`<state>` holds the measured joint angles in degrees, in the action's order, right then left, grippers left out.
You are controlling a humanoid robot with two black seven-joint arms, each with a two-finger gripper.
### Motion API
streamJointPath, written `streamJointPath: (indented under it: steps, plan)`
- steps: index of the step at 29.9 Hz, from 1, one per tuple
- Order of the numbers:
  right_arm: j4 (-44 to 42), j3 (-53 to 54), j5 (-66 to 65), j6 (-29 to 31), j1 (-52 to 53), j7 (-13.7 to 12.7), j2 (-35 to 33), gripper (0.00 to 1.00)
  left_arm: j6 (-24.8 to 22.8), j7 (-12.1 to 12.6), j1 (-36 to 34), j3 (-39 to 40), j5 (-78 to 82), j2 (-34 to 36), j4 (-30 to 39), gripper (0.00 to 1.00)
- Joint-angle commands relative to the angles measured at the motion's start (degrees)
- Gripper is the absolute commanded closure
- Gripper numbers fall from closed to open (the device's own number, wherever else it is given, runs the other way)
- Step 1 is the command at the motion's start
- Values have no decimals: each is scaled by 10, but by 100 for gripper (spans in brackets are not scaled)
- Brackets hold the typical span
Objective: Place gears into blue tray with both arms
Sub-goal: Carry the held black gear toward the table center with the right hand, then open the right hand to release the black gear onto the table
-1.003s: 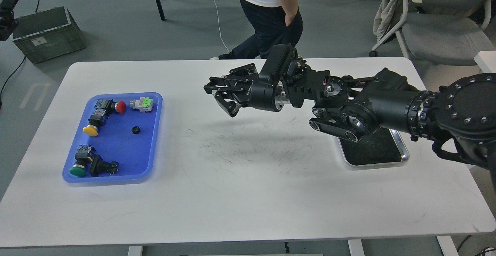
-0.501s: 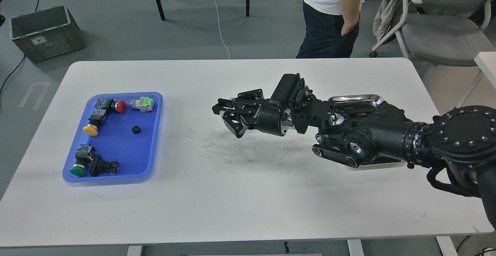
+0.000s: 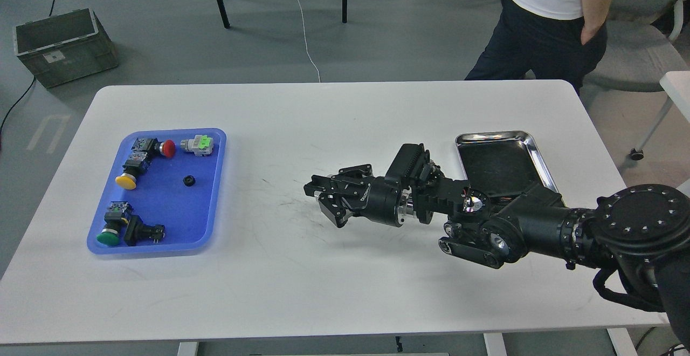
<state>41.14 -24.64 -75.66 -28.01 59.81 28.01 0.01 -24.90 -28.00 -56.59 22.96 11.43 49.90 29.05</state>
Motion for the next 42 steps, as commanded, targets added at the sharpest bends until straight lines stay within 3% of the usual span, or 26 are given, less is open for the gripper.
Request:
streamJointPath:
  steps: [1, 22, 33, 35, 38, 42]
  plan:
    - [-20, -2, -21, 0, -9, 0, 0, 99, 0, 0, 0, -1, 0, 6, 4, 2]
    - [-17, -11, -112, 8, -36, 0, 0, 98, 6, 0, -1, 1, 0, 41, 43, 2]
    - [-31, -11, -117, 22, -36, 0, 0, 93, 6, 0, -1, 1, 0, 45, 44, 2]
    - [-31, -11, -116, 22, -36, 0, 0, 84, 6, 0, -2, 1, 0, 45, 44, 2]
    - [-31, -9, -113, 21, -36, 0, 0, 79, 6, 0, -2, 1, -1, 46, 54, 2]
    - [-32, 6, -103, 19, -36, -1, 0, 50, 7, 0, -4, 1, -1, 51, 57, 2]
